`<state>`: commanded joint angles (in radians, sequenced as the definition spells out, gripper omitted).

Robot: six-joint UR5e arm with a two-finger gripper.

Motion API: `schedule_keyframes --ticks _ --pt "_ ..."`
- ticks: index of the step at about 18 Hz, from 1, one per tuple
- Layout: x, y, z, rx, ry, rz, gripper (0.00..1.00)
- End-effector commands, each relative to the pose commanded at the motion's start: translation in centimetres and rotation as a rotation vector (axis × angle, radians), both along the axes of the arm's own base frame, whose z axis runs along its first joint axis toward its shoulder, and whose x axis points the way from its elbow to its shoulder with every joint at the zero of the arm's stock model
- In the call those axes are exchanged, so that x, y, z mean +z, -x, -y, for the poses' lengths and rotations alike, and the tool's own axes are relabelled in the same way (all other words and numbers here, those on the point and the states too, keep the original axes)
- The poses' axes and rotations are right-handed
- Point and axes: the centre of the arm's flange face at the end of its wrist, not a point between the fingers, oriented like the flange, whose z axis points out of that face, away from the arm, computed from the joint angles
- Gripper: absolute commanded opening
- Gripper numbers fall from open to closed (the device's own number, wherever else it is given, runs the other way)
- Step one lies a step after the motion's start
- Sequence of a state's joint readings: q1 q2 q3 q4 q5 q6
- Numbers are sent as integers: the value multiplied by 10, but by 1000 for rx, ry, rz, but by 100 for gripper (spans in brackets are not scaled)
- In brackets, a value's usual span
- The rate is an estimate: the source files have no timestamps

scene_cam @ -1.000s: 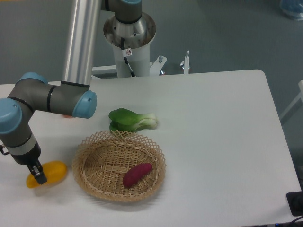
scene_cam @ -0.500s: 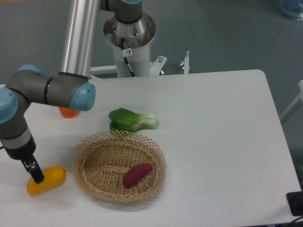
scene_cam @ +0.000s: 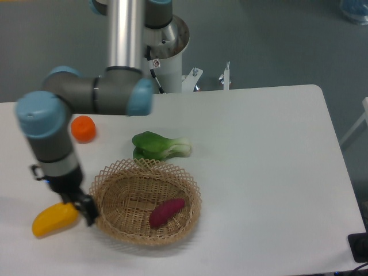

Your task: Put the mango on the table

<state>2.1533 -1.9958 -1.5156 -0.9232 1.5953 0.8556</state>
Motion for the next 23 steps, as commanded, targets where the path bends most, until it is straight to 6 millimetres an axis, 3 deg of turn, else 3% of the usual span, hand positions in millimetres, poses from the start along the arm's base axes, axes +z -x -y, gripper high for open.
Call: schedule_keyframes --ticks 3,11,15,20,23 --pt "-5 60 31 -9 60 27 100" --pt "-19 166 113 -59 171 74 100" --pt "-23 194 146 -105 190 70 100" --pt "-26 226 171 -138 197 61 100" --pt "-25 232 177 -145 194 64 100"
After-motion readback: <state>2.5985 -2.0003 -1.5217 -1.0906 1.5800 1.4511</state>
